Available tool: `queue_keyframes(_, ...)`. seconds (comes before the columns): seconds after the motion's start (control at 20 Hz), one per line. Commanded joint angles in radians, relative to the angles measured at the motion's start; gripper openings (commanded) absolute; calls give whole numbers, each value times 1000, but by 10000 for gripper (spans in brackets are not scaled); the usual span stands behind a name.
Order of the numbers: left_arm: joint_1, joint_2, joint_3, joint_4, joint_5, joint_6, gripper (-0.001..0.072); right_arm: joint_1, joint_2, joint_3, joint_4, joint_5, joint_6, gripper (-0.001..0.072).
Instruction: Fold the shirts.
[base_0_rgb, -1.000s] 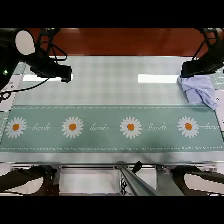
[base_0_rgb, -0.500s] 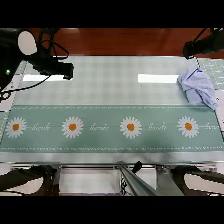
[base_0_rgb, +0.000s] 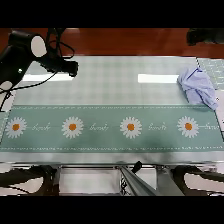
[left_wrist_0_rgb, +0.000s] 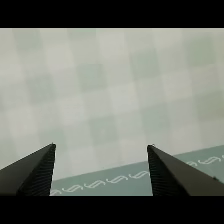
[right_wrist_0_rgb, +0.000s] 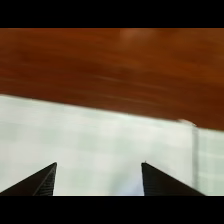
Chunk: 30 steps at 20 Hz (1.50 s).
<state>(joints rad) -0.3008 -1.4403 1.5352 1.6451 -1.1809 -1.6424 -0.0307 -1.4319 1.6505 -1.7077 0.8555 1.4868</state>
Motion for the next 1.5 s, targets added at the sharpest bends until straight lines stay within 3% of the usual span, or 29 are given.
queue_keyframes(0.0,21,-11,0,8,85,17,705,-57,-40,1,-283,156,177,602)
queue_keyframes(0.15,38,-12,0,8,92,17,705,-146,-92,1,-290,287,254,599)
queue_keyframes(0.3,40,-14,0,8,92,17,705,-205,-148,1,-289,355,256,571)
queue_keyframes(0.45,40,-21,0,7,92,17,705,-235,-193,1,-263,356,256,580)
queue_keyframes(0.7,39,-45,0,-4,89,18,705,-249,-298,1,-73,395,197,601)
queue_keyframes(1.0,39,-48,0,-4,76,18,705,-246,-423,1,-44,414,192,592)
queue_keyframes(1.05,39,-48,0,-4,70,18,705,-246,-434,1,-44,420,192,497)
queue_keyframes(1.1,39,-48,0,-4,69,18,705,-246,-438,1,-50,430,190,208)
queue_keyframes(1.15,39,-47,0,-4,69,18,705,-246,-435,1,-59,438,190,24)
queue_keyframes(1.3,37,-33,28,-9,54,17,705,-246,-348,2,-50,459,63,19)
queue_keyframes(1.45,13,-6,171,-38,11,18,704,-246,-154,10,116,404,-8,19)
